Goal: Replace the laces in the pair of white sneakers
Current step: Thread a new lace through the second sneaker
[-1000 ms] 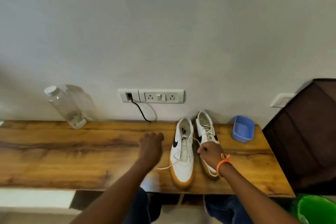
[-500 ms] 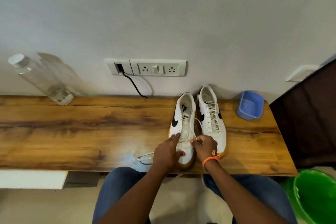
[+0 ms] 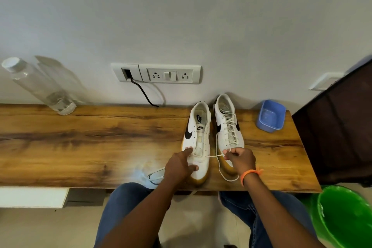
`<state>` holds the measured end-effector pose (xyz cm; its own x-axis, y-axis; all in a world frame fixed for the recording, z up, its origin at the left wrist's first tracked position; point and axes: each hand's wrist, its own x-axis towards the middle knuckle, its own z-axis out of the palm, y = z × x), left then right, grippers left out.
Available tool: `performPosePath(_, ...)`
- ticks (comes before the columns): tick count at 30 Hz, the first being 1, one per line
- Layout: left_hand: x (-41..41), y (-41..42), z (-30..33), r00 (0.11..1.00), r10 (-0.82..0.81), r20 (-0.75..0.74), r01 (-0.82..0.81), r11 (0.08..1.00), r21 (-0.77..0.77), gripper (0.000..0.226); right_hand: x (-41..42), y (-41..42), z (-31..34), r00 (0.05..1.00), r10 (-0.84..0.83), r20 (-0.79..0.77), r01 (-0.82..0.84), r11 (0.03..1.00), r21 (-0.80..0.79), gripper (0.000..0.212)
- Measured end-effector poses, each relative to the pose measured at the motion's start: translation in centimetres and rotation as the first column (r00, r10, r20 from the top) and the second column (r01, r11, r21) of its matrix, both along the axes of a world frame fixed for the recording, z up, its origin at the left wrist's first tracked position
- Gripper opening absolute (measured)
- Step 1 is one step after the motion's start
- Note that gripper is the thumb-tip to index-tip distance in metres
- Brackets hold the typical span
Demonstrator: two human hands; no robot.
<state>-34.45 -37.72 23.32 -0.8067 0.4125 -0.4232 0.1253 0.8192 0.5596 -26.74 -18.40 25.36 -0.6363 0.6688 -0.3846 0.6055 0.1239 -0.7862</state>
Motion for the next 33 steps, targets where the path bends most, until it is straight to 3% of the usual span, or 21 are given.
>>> performPosePath(5, -2.9, -1.5, 1.5, 0.997, 0.013, -0.081, -0.011, 1.0, 0.026, 0.021, -1.0, 0.2, 0.1, 0.994, -0.099, -0.041, 0.098, 0.995, -0.013, 0.021)
performPosePath(8, -5.4, -2.9, 2.7, 0.984, 0.107, -0.14, -0.097, 0.992, 0.08, 0.018, -1.3, 0.0, 0.4, 0.983, -0.15, -0.104, 0.153, 0.988, 0.022, 0.016)
performPosePath(11, -6.8, -2.9, 3.0, 0.968, 0.105, -0.23, -0.083, 0.991, 0.103, 0.009, -2.0, -0.6, 0.8, 0.985, -0.067, -0.162, 0.069, 0.998, 0.007, 0.021)
performPosePath(13, -5.9, -2.0, 2.9, 0.983, 0.039, -0.181, -0.023, 0.995, 0.093, 0.014, -2.5, -1.0, 0.9, 0.984, 0.044, -0.175, -0.04, 0.999, 0.026, 0.02)
performPosePath(16, -3.3, -0.9, 1.5, 0.994, -0.086, -0.066, 0.08, 0.993, -0.089, 0.039, -2.9, -2.1, 0.8, 0.967, 0.225, -0.123, -0.215, 0.972, 0.09, 0.02)
performPosePath(19, -1.9, -0.4, -0.2, 0.997, -0.074, -0.014, 0.073, 0.996, -0.045, 0.029, -3.0, -2.9, 0.0, 0.944, 0.317, -0.095, -0.302, 0.942, 0.148, 0.02)
performPosePath(23, -2.4, -0.3, -0.4, 0.985, -0.172, 0.02, 0.171, 0.984, 0.06, 0.017, -3.2, -2.8, -0.7, 0.927, 0.372, -0.054, -0.354, 0.911, 0.21, 0.02)
performPosePath(30, -3.7, -0.9, -0.8, 0.971, -0.239, 0.011, 0.236, 0.964, 0.124, 0.008, -4.2, -2.4, -1.1, 0.904, 0.425, -0.047, -0.412, 0.895, 0.17, 0.029)
performPosePath(33, -5.2, -2.0, -0.2, 0.993, -0.115, -0.01, 0.116, 0.992, 0.047, 0.014, -4.3, -1.8, -1.2, 0.919, 0.387, -0.072, -0.375, 0.917, 0.135, 0.036)
